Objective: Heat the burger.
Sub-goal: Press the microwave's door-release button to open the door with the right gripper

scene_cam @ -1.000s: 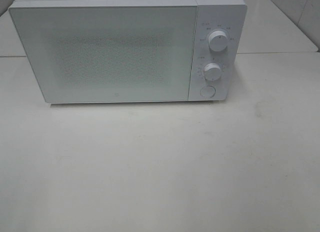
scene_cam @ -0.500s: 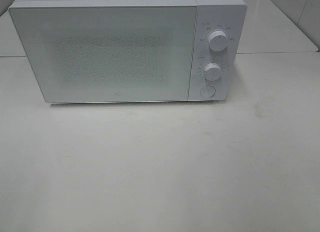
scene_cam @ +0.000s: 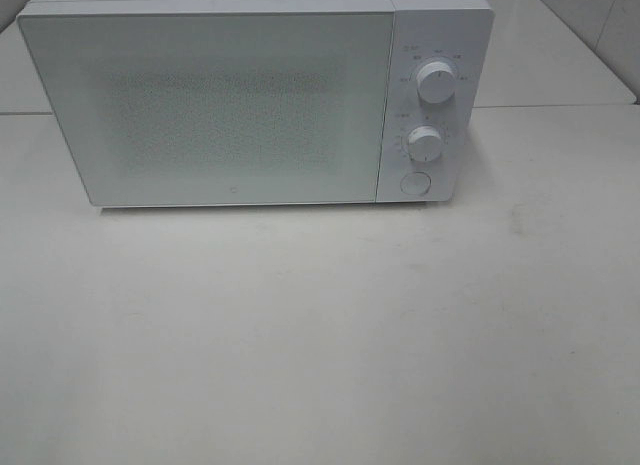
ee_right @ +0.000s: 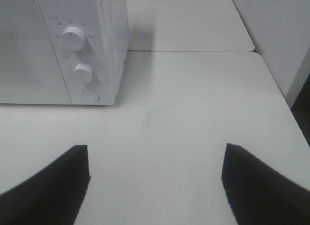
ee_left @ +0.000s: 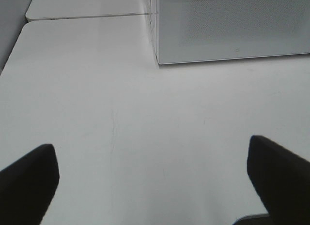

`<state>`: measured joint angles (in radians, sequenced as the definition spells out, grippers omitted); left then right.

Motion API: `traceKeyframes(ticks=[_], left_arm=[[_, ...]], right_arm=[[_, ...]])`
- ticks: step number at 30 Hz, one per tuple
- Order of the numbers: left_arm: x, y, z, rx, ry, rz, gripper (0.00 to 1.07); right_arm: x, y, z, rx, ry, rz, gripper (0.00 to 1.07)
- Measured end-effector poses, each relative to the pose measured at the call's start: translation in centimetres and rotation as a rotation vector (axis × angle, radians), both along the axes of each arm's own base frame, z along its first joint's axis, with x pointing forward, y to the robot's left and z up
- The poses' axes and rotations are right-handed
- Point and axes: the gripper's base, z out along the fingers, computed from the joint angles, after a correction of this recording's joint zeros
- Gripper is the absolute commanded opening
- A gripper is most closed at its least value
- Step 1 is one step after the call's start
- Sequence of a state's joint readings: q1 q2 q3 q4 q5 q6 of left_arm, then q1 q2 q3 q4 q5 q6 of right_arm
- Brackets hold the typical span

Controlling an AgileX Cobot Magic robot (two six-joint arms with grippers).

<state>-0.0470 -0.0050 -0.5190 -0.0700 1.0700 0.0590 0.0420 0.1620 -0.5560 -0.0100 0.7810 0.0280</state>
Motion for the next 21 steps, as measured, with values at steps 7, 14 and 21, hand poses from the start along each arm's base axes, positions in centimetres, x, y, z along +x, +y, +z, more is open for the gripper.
traceKeyframes(ticks=[7, 14, 21], left_arm=[[0.0, 0.0, 0.0, 0.000, 0.000, 0.000, 0.98], [0.0, 0.0, 0.0, 0.000, 0.000, 0.000, 0.98], [0.0, 0.0, 0.0, 0.000, 0.000, 0.000, 0.98]], right_arm=[[3.2, 0.1, 0.5, -0.001, 0.012, 0.001, 0.76], [5.6, 0.3, 0.7, -0.002, 0.019, 0.002, 0.76], [8.9, 0.4, 0.6, 0.001, 0.007, 0.003, 0.76]])
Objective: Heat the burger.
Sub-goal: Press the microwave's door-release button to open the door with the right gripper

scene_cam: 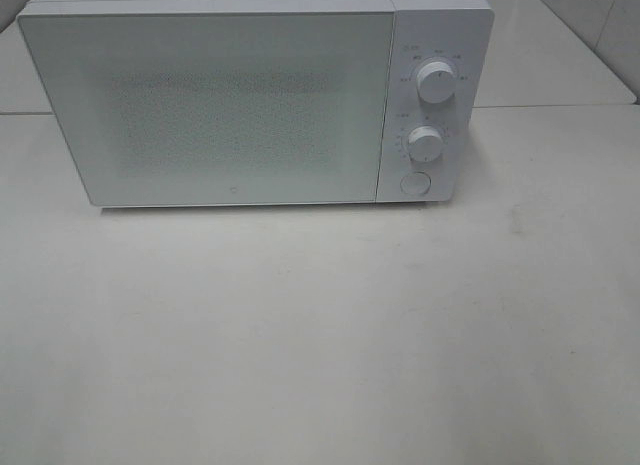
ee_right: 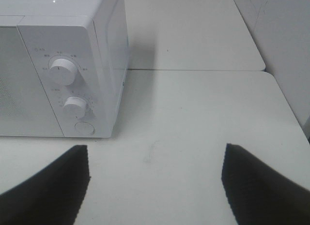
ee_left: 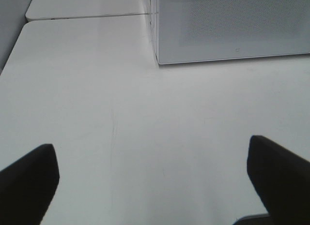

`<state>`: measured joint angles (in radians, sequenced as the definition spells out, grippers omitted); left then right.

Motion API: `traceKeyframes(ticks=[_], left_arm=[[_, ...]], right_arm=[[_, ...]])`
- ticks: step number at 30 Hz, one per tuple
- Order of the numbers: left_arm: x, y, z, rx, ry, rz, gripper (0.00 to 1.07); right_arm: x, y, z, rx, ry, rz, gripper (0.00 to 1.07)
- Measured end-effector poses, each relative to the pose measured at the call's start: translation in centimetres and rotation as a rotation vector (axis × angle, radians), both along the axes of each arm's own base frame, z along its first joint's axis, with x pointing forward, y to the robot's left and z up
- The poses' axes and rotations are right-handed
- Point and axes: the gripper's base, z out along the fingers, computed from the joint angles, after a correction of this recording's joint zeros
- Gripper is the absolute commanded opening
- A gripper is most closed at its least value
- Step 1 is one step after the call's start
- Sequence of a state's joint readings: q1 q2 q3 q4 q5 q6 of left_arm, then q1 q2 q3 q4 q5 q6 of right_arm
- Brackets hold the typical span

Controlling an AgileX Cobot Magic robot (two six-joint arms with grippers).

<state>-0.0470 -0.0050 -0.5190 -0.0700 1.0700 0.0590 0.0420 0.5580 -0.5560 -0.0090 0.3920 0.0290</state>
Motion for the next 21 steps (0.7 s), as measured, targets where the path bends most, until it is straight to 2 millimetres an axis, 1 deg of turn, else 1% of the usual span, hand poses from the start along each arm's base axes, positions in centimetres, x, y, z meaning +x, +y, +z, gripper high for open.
traceKeyframes(ticks=[1, 3, 4, 5, 6, 7, 8, 10, 11, 12, 13, 14, 15, 16, 17, 18, 20, 21], left_arm=[[0.0, 0.0, 0.0, 0.000, 0.000, 0.000, 0.98], [0.0, 0.0, 0.0, 0.000, 0.000, 0.000, 0.98], [0.0, 0.0, 0.0, 0.000, 0.000, 0.000, 0.98], [0.0, 0.0, 0.0, 0.000, 0.000, 0.000, 0.98], [0.0, 0.0, 0.0, 0.000, 0.000, 0.000, 0.98], [0.0, 0.0, 0.0, 0.000, 0.000, 0.000, 0.98], [0.0, 0.0, 0.0, 0.000, 0.000, 0.000, 0.98], [0.0, 0.0, 0.0, 0.000, 0.000, 0.000, 0.98], [0.0, 0.0, 0.0, 0.000, 0.000, 0.000, 0.98], [0.0, 0.0, 0.0, 0.000, 0.000, 0.000, 0.98], [0.0, 0.0, 0.0, 0.000, 0.000, 0.000, 0.98], [0.0, 0.0, 0.0, 0.000, 0.000, 0.000, 0.98], [0.0, 0.0, 0.0, 0.000, 0.000, 0.000, 0.98], [0.0, 0.0, 0.0, 0.000, 0.000, 0.000, 0.98], [0.0, 0.0, 0.0, 0.000, 0.000, 0.000, 0.98], [0.0, 0.0, 0.0, 0.000, 0.000, 0.000, 0.98], [0.0, 0.0, 0.0, 0.000, 0.000, 0.000, 0.98], [0.0, 0.0, 0.0, 0.000, 0.000, 0.000, 0.98]], right_arm=[[0.0, 0.0, 0.0, 0.000, 0.000, 0.000, 0.76], [1.2, 0.1, -0.3, 0.002, 0.018, 0.000, 0.76], [1.2, 0.1, -0.3, 0.002, 0.018, 0.000, 0.76], [1.6, 0.1, -0.5, 0.002, 0.029, 0.000, 0.76], [2.4, 0.1, -0.8, 0.003, 0.042, -0.001, 0.76], [2.4, 0.1, -0.8, 0.003, 0.042, -0.001, 0.76], [3.1, 0.1, -1.2, 0.013, 0.039, -0.005, 0.76], [3.4, 0.2, -1.6, 0.016, 0.041, -0.006, 0.76], [3.9, 0.2, -2.4, 0.017, 0.033, -0.006, 0.76], [3.9, 0.2, -2.4, 0.017, 0.033, -0.006, 0.76], [4.1, 0.2, -2.9, 0.017, 0.025, -0.006, 0.76], [4.6, 0.2, -3.7, 0.019, 0.002, -0.005, 0.76], [4.6, 0.2, -3.7, 0.019, 0.002, -0.005, 0.76], [4.8, 0.2, -4.1, 0.022, -0.010, -0.006, 0.76], [5.2, 0.3, -5.0, 0.031, -0.033, -0.008, 0.76], [5.2, 0.3, -5.0, 0.031, -0.033, -0.008, 0.76], [5.7, 0.3, -5.9, 0.057, -0.072, -0.016, 0.76], [5.7, 0.3, -5.9, 0.057, -0.072, -0.016, 0.76]])
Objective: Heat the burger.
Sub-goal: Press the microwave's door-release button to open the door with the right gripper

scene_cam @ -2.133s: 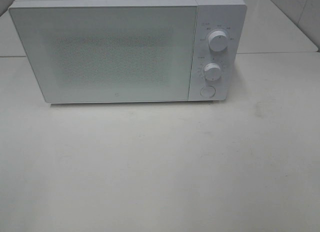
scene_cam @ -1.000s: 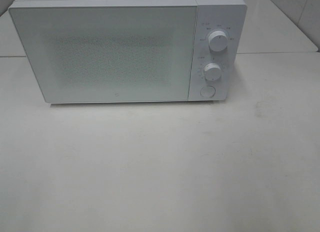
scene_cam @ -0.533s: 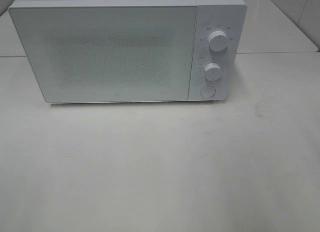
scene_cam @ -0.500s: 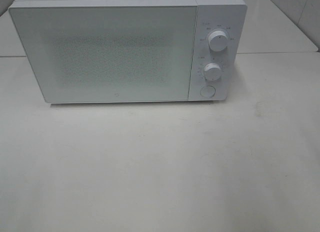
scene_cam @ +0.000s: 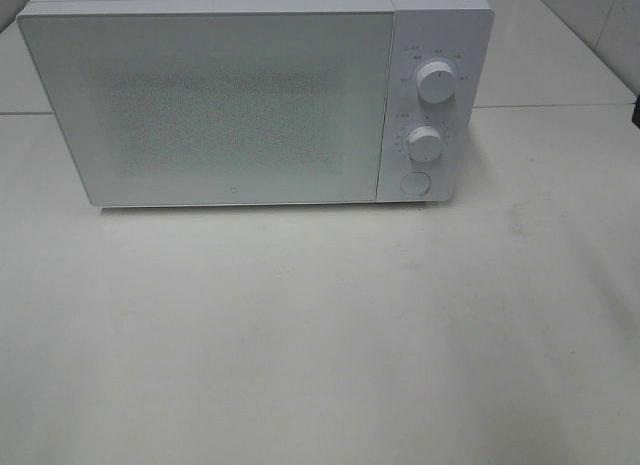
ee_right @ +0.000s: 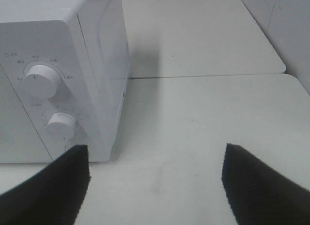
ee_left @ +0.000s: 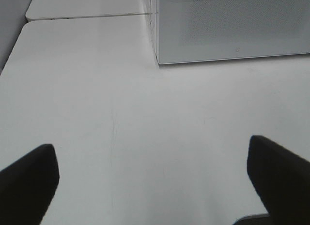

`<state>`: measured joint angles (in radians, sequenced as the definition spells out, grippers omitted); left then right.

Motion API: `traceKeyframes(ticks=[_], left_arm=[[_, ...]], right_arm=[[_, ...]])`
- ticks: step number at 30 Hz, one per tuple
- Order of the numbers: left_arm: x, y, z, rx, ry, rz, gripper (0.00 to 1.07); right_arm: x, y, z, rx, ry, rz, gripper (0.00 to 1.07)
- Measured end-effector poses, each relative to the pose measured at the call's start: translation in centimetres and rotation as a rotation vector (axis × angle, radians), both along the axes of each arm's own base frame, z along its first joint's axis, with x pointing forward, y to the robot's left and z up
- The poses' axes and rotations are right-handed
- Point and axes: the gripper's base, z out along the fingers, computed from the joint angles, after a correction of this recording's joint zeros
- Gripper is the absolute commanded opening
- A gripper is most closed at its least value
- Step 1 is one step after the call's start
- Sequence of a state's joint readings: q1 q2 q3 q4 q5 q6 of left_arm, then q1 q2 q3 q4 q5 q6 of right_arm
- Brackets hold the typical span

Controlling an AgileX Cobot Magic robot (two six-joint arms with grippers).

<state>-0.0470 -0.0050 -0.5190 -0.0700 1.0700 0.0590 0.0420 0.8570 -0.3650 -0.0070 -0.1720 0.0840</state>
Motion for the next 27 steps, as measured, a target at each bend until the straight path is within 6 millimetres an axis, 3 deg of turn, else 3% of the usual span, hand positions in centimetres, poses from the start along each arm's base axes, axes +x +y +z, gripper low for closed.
traceKeyframes(ticks=[17, 27], left_arm=[[0.0, 0.0, 0.0, 0.000, 0.000, 0.000, 0.98], [0.0, 0.0, 0.0, 0.000, 0.000, 0.000, 0.98]], right_arm=[[1.7, -0.3, -4.8, 0.059, -0.156, -0.064, 0.76], [2.9, 3.4, -7.4, 0.016, -0.124, 0.011, 0.76]])
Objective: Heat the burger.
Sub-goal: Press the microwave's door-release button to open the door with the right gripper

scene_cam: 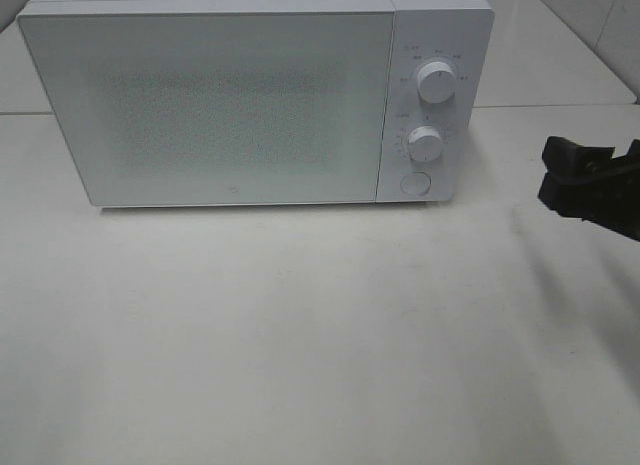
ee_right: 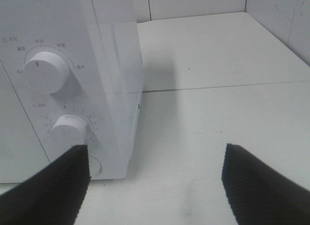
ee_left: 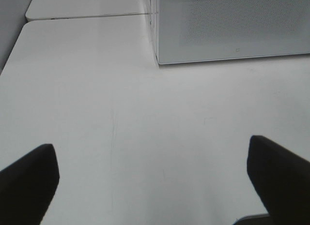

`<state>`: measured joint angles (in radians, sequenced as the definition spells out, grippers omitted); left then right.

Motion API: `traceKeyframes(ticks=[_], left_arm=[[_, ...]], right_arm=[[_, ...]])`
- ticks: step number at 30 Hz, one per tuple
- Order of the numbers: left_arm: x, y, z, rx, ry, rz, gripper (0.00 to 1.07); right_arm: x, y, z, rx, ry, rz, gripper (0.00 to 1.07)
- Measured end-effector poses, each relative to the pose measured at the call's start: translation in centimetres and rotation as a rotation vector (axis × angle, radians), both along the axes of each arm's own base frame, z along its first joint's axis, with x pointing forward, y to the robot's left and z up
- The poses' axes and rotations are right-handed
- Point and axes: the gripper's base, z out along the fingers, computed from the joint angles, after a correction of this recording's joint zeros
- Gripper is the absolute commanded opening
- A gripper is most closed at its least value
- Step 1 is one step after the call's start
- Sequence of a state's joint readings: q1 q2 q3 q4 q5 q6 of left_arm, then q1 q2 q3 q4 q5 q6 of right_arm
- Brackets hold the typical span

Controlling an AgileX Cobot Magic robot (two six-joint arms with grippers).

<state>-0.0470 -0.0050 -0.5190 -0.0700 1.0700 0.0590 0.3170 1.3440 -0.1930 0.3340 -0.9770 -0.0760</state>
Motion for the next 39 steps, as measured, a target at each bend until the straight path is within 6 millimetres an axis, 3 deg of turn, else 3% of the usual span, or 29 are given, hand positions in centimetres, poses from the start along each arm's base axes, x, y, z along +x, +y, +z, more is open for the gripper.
traceKeyframes(ticks=[11, 17, 30, 35, 39], left_arm=[[0.0, 0.0, 0.0, 0.000, 0.000, 0.000, 0.98], [0.0, 0.0, 0.0, 0.000, 0.000, 0.000, 0.98], [0.0, 0.0, 0.0, 0.000, 0.000, 0.000, 0.98], [0.0, 0.0, 0.0, 0.000, 0.000, 0.000, 0.98], [0.0, 0.0, 0.0, 0.000, 0.000, 0.000, 0.98]], right_arm=[[-0.1, 3.6, -3.0, -0.046, 0.045, -0.003, 0.76], [0.4, 5.8, -3.5, -0.090, 0.056, 0.031, 0.76], [1.0, 7.3, -3.8, -0.108, 0.049, 0.060, 0.75], [1.0, 7.3, -3.8, -0.011, 0.057, 0.036, 0.71], [1.0, 7.3, -3.9, 0.192, 0.074, -0.013, 0.65]])
